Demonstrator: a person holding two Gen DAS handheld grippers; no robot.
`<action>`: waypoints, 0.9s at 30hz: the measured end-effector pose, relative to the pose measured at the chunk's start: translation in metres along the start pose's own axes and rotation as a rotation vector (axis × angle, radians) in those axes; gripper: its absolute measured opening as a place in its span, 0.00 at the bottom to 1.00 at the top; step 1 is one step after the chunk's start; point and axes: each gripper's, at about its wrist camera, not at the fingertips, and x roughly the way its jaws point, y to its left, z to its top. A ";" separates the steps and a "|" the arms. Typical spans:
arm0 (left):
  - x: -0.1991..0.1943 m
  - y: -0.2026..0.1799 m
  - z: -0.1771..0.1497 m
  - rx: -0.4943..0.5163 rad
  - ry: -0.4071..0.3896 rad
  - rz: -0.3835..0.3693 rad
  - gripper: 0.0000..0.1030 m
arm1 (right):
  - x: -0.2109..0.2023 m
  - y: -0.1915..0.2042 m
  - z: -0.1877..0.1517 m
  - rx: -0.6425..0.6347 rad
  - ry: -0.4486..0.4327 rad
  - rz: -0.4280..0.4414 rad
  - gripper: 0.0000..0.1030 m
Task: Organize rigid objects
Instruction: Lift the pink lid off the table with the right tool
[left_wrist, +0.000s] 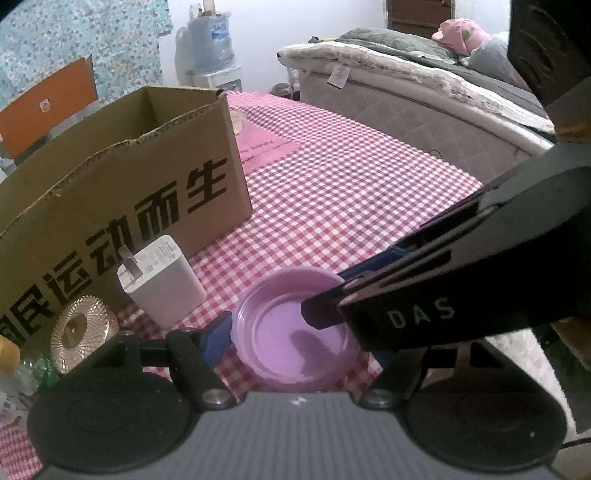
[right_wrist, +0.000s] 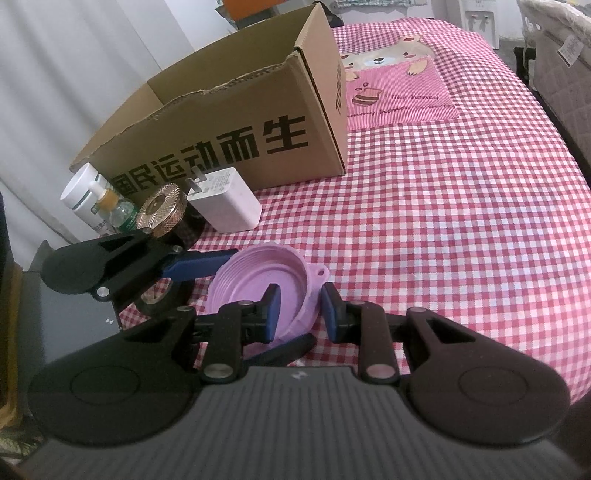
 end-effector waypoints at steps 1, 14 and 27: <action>0.000 0.000 0.000 -0.003 0.001 -0.001 0.74 | 0.000 0.000 0.000 0.001 0.000 0.000 0.23; 0.000 0.001 0.000 -0.013 0.002 -0.001 0.74 | 0.001 0.001 0.000 -0.001 0.003 -0.001 0.23; -0.007 -0.001 0.002 -0.018 -0.015 0.007 0.74 | -0.005 0.004 -0.002 0.001 -0.007 -0.008 0.21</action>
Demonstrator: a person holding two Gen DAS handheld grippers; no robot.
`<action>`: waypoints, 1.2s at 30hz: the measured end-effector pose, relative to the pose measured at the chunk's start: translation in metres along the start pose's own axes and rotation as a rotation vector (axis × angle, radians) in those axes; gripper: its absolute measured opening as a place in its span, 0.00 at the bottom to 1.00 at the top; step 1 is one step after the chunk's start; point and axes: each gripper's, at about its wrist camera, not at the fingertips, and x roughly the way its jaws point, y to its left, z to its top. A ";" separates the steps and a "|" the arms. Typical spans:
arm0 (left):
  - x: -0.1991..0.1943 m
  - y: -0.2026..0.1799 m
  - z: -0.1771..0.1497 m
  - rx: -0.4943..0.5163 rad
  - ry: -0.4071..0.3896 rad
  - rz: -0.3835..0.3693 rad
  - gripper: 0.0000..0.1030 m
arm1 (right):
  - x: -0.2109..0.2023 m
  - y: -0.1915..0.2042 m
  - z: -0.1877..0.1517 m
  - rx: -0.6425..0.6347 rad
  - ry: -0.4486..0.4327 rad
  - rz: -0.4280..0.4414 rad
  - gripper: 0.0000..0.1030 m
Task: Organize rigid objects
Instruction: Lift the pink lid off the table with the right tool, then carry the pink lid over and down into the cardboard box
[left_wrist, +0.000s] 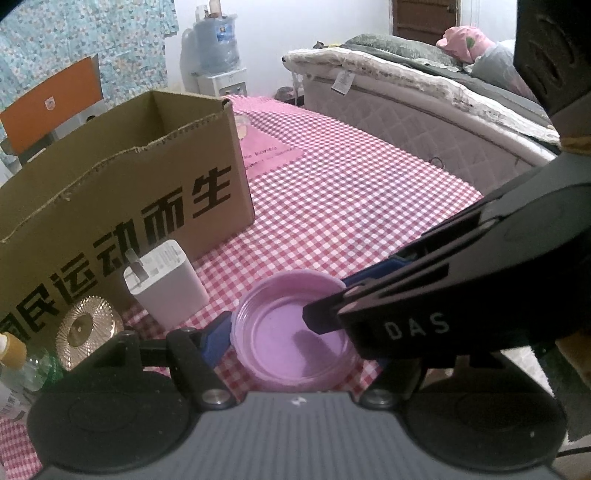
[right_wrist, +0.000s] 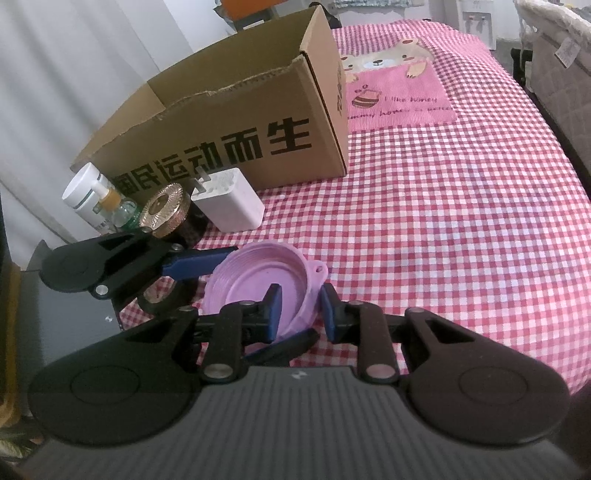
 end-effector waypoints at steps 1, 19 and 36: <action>-0.001 0.000 0.000 0.000 -0.002 0.001 0.74 | -0.001 0.001 0.000 0.000 -0.001 -0.001 0.21; -0.030 -0.001 0.003 -0.003 -0.077 0.016 0.73 | -0.025 0.016 0.003 -0.015 -0.054 -0.009 0.21; -0.088 0.036 0.022 -0.055 -0.233 0.111 0.73 | -0.059 0.068 0.048 -0.169 -0.152 0.009 0.21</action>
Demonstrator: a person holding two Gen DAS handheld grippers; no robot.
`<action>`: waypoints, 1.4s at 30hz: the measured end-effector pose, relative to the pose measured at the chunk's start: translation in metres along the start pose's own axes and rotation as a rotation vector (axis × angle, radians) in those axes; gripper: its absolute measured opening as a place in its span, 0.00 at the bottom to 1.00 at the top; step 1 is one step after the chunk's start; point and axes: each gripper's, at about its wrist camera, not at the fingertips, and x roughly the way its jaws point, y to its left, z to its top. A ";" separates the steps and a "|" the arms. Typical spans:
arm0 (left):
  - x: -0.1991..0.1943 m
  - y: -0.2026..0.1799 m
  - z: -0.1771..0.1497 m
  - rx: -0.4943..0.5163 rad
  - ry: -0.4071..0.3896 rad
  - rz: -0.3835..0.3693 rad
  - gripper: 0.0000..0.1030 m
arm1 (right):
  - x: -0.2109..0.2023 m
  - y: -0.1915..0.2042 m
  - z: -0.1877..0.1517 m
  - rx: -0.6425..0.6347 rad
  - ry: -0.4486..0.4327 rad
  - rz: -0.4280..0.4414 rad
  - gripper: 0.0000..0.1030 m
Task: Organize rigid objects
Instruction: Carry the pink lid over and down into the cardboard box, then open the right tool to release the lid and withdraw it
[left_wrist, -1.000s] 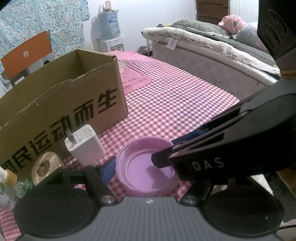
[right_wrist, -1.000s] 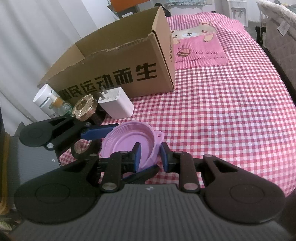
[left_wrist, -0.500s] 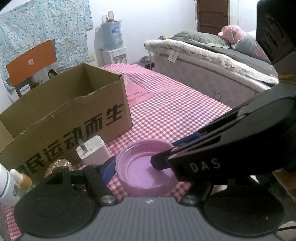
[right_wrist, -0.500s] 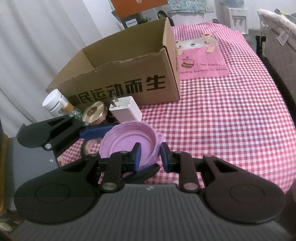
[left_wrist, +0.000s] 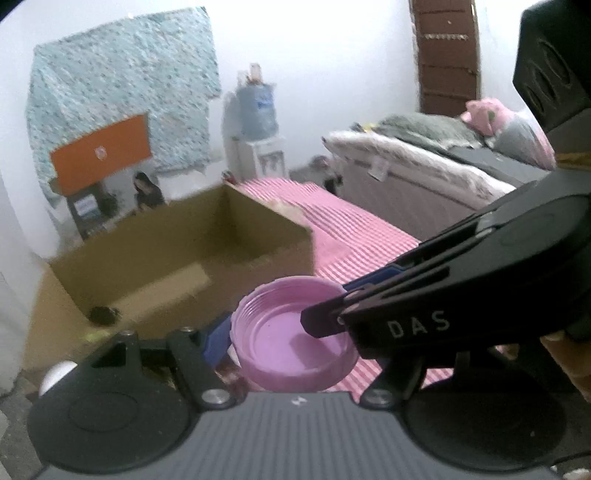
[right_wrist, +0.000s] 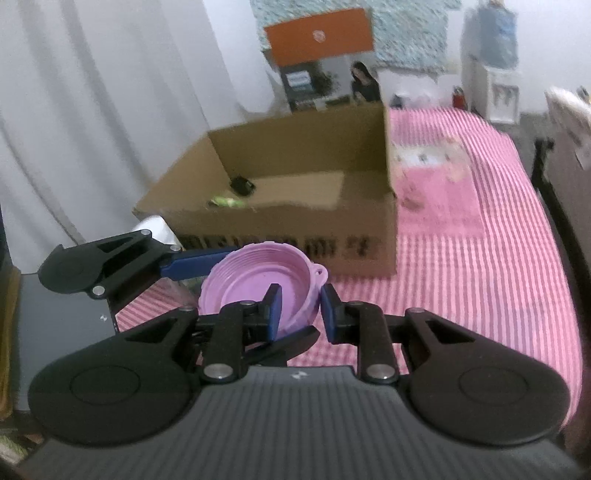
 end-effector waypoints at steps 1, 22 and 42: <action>-0.004 0.004 0.004 0.001 -0.012 0.015 0.73 | 0.000 0.004 0.007 -0.015 -0.005 0.004 0.21; 0.059 0.158 0.079 -0.043 0.235 0.098 0.66 | 0.133 0.040 0.177 0.018 0.223 0.255 0.22; 0.155 0.222 0.039 -0.199 0.659 -0.088 0.78 | 0.286 0.026 0.152 0.182 0.706 0.290 0.30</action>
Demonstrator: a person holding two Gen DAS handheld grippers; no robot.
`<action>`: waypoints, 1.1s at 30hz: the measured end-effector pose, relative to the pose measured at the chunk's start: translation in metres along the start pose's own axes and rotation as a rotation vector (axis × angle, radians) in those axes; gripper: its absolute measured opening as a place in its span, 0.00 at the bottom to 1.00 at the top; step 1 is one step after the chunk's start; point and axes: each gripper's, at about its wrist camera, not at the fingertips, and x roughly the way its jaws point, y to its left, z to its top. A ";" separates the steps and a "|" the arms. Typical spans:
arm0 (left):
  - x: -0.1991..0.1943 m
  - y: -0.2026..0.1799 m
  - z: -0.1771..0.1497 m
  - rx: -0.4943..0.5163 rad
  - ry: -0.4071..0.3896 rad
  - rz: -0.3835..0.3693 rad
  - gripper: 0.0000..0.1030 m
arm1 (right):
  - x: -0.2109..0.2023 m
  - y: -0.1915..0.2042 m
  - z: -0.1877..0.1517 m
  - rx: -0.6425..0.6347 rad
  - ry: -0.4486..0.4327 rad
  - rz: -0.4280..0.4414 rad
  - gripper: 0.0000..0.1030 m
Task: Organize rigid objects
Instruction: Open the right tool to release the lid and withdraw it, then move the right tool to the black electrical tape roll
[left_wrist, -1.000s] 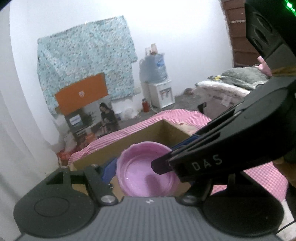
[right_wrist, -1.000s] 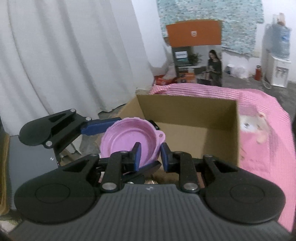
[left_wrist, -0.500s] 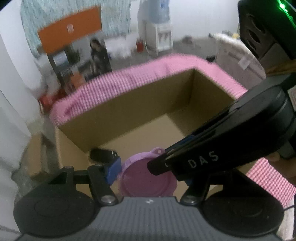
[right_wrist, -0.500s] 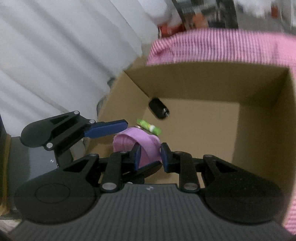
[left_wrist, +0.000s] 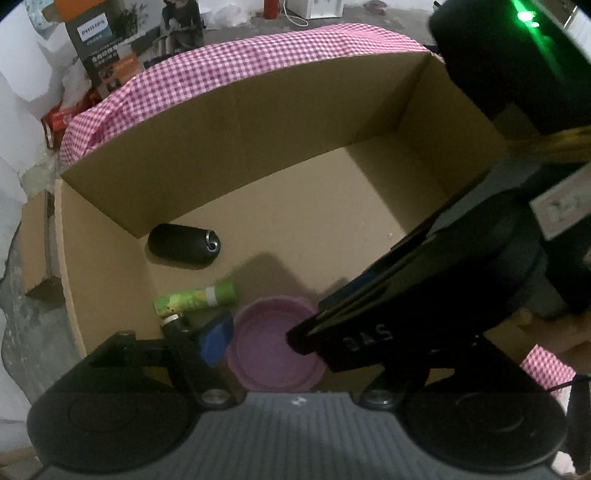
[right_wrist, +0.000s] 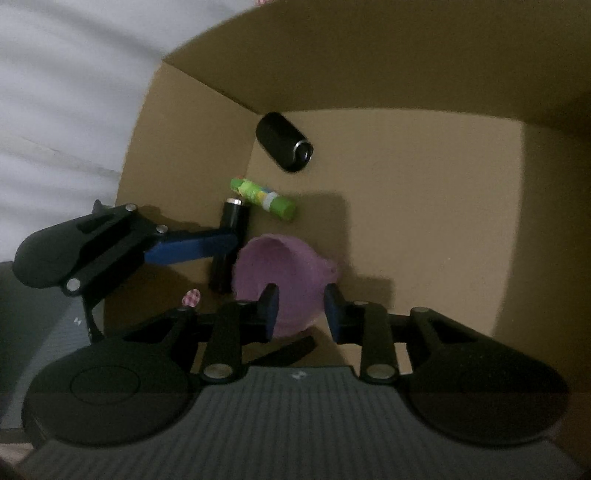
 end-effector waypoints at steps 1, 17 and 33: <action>-0.001 0.001 0.001 -0.003 -0.001 0.000 0.78 | 0.001 0.000 0.001 0.003 0.003 -0.001 0.31; -0.089 -0.015 -0.019 -0.018 -0.235 0.059 0.84 | -0.102 0.004 -0.049 -0.039 -0.298 0.058 0.52; -0.134 -0.091 -0.145 -0.021 -0.501 0.028 0.93 | -0.171 -0.016 -0.259 -0.144 -0.736 -0.029 0.64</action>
